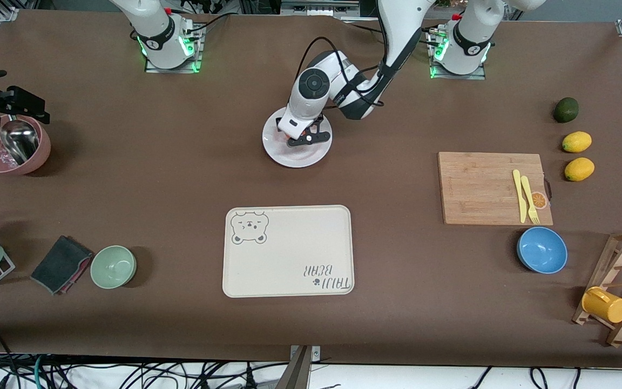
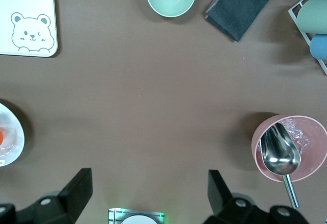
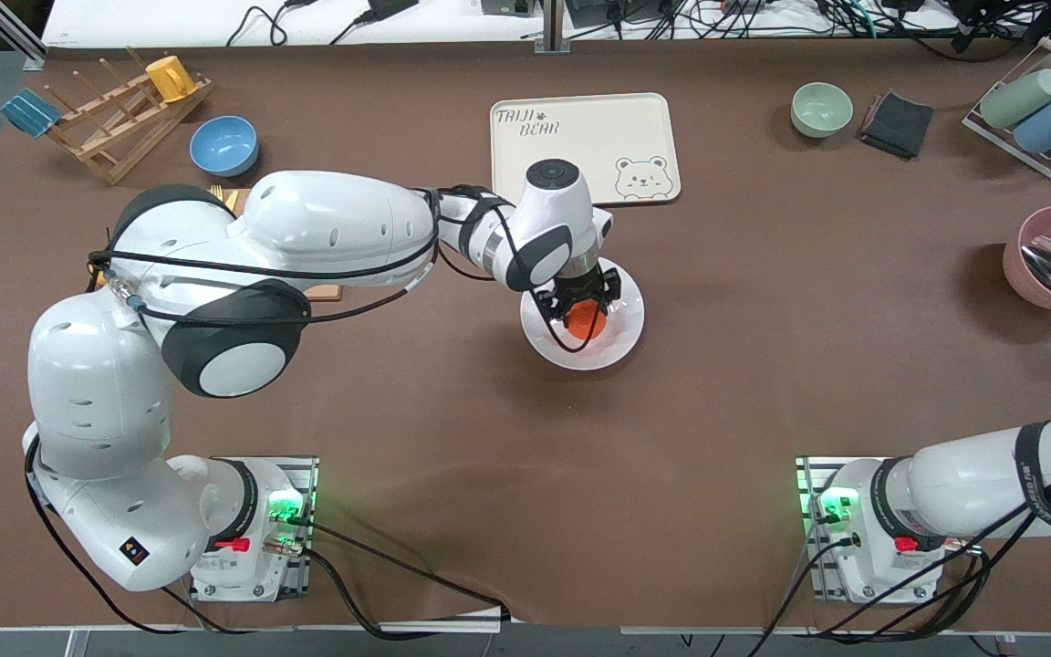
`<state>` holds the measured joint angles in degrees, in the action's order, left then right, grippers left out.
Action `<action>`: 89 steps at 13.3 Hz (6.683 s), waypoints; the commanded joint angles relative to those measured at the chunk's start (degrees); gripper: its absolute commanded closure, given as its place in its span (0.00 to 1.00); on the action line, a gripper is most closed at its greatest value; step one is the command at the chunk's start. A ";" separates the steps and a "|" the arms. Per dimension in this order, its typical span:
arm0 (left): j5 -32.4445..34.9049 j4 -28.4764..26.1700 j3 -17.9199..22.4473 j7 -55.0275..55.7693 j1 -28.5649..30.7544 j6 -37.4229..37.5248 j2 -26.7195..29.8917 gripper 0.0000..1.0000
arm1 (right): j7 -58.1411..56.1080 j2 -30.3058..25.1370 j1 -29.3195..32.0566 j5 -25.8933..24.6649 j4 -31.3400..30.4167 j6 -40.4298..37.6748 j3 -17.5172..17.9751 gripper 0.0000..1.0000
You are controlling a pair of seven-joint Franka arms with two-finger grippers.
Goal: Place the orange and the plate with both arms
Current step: 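Open the left gripper and withdraw it while the right gripper reaches out, then grasp the white plate rim with the right gripper, then slide the plate with the right gripper onto the bear tray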
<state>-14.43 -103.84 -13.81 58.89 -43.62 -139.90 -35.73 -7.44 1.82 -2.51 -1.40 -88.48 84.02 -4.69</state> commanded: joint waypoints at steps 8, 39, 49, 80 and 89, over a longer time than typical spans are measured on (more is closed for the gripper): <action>0.46 0.22 1.16 -0.35 9.58 13.06 13.92 0.00 | -0.38 -0.33 -1.08 0.17 -0.29 -0.87 0.38 0.00; 14.79 0.31 18.12 -65.59 40.54 51.83 43.29 0.00 | -31.07 21.80 -6.01 65.87 -36.67 42.97 17.43 0.01; 14.79 5.75 18.64 -61.70 41.15 56.49 42.15 0.00 | -51.09 27.89 -10.23 83.23 -38.26 52.91 21.56 0.02; 12.68 6.90 10.39 -62.59 45.90 51.22 41.18 0.00 | -31.95 42.28 -4.78 68.73 -3.47 44.56 17.08 1.00; 12.76 6.99 10.65 -62.59 46.25 51.13 41.10 0.00 | -30.09 56.53 -9.35 68.46 11.40 52.47 17.17 1.00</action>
<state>-0.56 -98.41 -2.74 -2.64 1.70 -89.04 6.12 -39.07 55.76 -10.81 68.22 -81.00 135.36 12.26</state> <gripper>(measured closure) 0.000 0.965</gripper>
